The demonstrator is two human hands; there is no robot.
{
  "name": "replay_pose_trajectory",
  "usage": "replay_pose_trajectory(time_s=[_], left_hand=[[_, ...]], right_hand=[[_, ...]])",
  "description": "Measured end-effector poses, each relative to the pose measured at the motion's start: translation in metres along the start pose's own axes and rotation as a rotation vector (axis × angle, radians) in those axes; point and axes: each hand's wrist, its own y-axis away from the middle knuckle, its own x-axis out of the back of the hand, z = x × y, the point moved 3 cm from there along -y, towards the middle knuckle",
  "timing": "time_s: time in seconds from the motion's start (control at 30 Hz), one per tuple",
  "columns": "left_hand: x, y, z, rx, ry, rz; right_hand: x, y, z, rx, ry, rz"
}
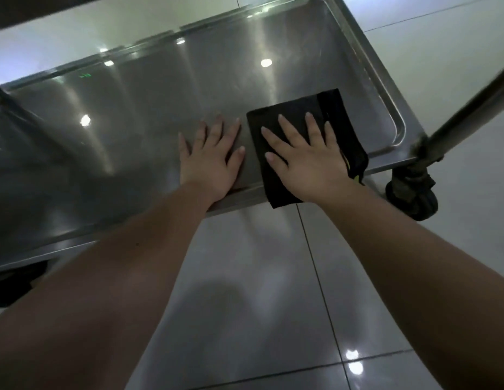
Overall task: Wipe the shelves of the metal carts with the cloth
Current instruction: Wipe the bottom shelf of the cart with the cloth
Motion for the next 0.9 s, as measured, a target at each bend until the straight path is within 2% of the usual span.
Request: replay_pose_trajectory(time_s=[0.1,0.2,0.33,0.4,0.47,0.53,0.57,0.67,0.73,0.83,0.9], left_hand=[[-0.001,0.0,-0.001,-0.003,0.01,0.032],[-0.002,-0.001,-0.003,-0.002,0.011,0.041],[-0.003,-0.003,-0.003,0.015,0.024,0.041],[-0.003,-0.004,-0.002,0.033,0.033,0.04],[-0.003,-0.003,-0.001,0.037,0.012,0.031],[-0.003,-0.003,0.0,0.034,-0.001,0.031],[-0.003,-0.002,0.0,0.034,-0.001,0.037],[-0.005,-0.002,0.0,0.03,-0.003,0.049],[-0.005,-0.003,0.0,0.035,-0.013,0.051],[-0.004,-0.004,-0.001,0.042,-0.025,0.049],[-0.004,-0.002,0.0,0.043,-0.024,0.056]], right_hand=[[0.009,-0.032,0.023,-0.019,-0.003,-0.011],[0.016,-0.065,0.042,-0.129,0.001,0.015],[0.016,-0.084,0.017,-0.25,-0.014,0.021],[0.013,-0.076,-0.009,-0.153,0.01,0.016],[0.008,-0.058,-0.028,0.039,0.038,0.033],[0.008,-0.05,-0.014,0.151,0.054,0.031],[0.012,-0.053,0.004,0.13,0.044,0.04],[0.024,-0.07,0.078,-0.164,-0.008,0.067],[0.025,-0.076,0.098,-0.297,-0.007,0.034],[0.02,-0.077,0.065,-0.335,-0.023,0.079],[0.017,-0.08,0.028,-0.254,-0.034,0.09]])
